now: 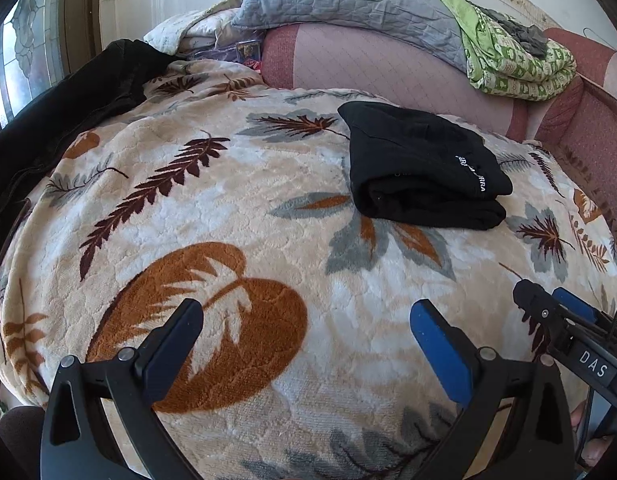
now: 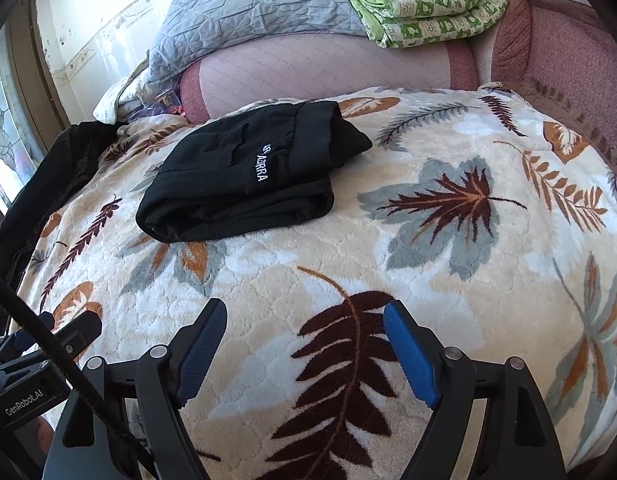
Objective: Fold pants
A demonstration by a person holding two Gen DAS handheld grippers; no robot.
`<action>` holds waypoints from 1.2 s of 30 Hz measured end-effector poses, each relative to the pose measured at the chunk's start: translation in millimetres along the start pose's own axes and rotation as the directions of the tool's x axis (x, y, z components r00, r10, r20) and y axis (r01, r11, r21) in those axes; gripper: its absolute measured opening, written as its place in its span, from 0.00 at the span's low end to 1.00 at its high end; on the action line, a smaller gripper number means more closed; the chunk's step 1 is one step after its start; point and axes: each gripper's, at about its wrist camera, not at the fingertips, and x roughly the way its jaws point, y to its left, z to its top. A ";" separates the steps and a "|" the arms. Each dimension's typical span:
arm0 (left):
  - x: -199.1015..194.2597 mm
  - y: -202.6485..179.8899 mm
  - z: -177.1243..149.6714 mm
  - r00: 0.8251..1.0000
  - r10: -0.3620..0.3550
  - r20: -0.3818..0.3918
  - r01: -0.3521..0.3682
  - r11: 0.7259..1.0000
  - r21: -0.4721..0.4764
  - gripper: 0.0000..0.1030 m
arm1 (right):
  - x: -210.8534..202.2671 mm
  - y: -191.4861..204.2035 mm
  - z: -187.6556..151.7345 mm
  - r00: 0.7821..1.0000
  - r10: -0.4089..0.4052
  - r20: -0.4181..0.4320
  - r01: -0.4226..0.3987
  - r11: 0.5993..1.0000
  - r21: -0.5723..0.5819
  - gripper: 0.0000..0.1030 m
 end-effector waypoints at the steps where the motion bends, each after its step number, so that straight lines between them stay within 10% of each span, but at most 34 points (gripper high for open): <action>1: 0.8 0.0 0.0 1.000 -0.002 -0.004 0.002 1.000 -0.001 1.00 | 1.3 0.0 0.5 1.000 0.001 -0.002 -0.001 1.000 -0.002 0.83; 36: 18.4 3.4 -3.0 0.994 -0.078 -0.073 0.077 0.997 -0.021 1.00 | 3.1 15.8 -0.1 0.998 -0.057 0.038 0.060 0.993 -0.100 0.86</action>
